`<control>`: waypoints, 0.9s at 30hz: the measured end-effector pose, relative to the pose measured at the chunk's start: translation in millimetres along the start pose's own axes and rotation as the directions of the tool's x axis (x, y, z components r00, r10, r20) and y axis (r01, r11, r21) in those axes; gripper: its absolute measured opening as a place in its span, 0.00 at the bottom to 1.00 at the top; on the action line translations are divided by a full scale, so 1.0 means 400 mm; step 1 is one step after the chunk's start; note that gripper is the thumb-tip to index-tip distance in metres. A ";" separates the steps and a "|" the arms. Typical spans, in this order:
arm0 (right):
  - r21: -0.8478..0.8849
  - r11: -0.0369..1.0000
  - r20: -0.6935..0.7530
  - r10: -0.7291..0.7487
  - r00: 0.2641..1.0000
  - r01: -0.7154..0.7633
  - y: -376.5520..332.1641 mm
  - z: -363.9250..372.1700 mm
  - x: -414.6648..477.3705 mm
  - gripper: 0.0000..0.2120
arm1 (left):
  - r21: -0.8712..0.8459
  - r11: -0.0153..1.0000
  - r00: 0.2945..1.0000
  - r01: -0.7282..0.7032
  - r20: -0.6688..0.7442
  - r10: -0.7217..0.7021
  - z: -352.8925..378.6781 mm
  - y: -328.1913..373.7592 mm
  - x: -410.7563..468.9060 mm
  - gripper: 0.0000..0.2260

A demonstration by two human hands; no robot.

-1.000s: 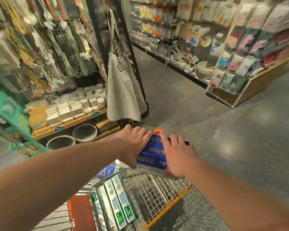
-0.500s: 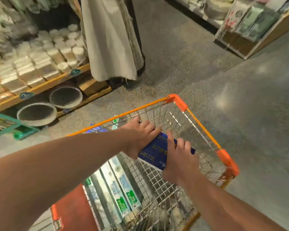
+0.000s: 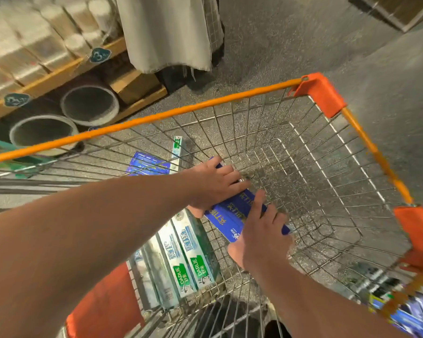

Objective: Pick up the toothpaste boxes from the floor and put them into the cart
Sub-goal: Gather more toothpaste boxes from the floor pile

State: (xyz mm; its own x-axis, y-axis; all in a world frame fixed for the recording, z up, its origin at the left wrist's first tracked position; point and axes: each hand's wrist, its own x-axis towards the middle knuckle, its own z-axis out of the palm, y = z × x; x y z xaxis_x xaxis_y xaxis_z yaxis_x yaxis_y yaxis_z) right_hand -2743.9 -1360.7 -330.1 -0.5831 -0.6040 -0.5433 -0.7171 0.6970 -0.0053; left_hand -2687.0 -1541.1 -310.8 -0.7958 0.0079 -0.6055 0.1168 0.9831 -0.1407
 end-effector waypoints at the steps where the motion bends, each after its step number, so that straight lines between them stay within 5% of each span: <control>1: 0.013 1.000 -0.009 0.013 1.000 -0.013 -0.008 0.014 0.004 0.72 | 0.006 1.000 1.000 -0.005 0.006 0.005 0.010 -0.003 0.005 0.63; 13: 0.071 0.995 0.076 0.068 0.995 -0.074 -0.071 0.062 0.015 0.69 | 0.030 0.998 0.998 -0.059 0.038 0.058 0.082 -0.018 0.036 0.58; 27: 0.001 0.997 0.029 -0.074 0.997 0.074 -0.033 0.070 0.030 0.70 | -0.054 0.999 0.999 0.010 -0.038 -0.013 0.122 -0.003 0.034 0.58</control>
State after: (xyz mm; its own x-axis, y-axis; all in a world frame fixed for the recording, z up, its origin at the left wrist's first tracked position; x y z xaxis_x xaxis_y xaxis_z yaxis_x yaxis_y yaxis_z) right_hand -2730.6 -1366.4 -360.1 -0.5171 -0.6422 -0.5659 -0.7579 0.6508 -0.0461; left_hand -2669.2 -1551.3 -357.1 -0.8193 0.0025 -0.5733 0.0764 0.9915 -0.1048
